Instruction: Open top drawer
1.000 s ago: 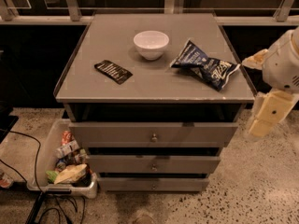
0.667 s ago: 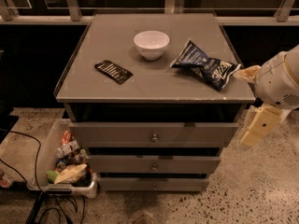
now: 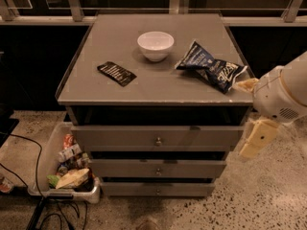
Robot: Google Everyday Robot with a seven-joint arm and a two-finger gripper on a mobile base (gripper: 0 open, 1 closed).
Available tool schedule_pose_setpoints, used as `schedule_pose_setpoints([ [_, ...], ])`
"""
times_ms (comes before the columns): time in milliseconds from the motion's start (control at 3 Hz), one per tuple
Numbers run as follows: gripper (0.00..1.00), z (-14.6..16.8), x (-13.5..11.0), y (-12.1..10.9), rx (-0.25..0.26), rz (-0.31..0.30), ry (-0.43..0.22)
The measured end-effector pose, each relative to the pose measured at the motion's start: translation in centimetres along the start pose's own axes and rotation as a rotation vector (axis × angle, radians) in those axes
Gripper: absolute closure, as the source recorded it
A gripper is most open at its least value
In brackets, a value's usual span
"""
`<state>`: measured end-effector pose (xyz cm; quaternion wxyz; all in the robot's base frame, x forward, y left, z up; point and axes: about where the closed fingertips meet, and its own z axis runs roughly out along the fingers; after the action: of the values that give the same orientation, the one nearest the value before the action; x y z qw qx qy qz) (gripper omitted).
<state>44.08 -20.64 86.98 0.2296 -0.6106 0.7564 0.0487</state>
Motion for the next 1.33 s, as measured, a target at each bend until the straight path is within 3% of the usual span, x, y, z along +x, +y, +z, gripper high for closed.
schedule_pose_setpoints([
  [667,0.0,8.0,2.2,1.8,-0.031,-0.026,-0.044],
  [1000,0.0,11.5,2.9,2.1,-0.059,-0.059,-0.144],
  [1333,0.0,11.9,2.8,2.2,-0.062,-0.058,-0.137],
])
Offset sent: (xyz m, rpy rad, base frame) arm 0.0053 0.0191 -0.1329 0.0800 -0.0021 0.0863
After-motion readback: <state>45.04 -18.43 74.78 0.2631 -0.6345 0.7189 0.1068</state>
